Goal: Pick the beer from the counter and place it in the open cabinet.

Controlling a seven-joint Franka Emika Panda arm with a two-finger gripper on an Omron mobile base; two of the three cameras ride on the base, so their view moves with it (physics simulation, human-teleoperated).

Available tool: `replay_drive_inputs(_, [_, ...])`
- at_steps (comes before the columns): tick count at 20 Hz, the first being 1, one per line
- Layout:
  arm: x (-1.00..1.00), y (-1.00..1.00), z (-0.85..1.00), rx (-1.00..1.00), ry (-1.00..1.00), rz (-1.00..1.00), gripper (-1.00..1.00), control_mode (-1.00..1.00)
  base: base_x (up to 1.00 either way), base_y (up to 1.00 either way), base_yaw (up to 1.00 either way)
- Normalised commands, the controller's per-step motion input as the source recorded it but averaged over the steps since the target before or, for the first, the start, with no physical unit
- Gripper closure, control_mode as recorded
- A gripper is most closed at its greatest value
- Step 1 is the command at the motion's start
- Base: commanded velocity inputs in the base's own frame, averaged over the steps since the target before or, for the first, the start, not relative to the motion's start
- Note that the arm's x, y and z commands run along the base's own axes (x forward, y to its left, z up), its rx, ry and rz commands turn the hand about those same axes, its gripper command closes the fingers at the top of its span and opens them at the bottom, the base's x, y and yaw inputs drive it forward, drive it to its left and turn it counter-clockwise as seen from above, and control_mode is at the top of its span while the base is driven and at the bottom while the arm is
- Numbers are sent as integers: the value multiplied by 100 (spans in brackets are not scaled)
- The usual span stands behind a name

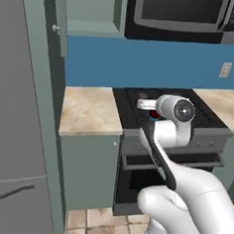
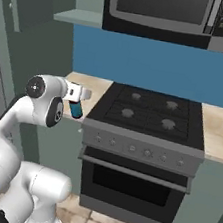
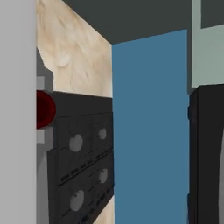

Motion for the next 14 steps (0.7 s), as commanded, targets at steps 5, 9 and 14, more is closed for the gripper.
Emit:
replay_drive_inputs(5, [0,0,0,0,0,0,100,100,100,-20,-1])
replay_drive_inputs(9, [0,0,0,0,0,0,100,100,82,5,-1])
replay_drive_inputs(14, [0,0,0,0,0,0,100,100,71,31,-1])
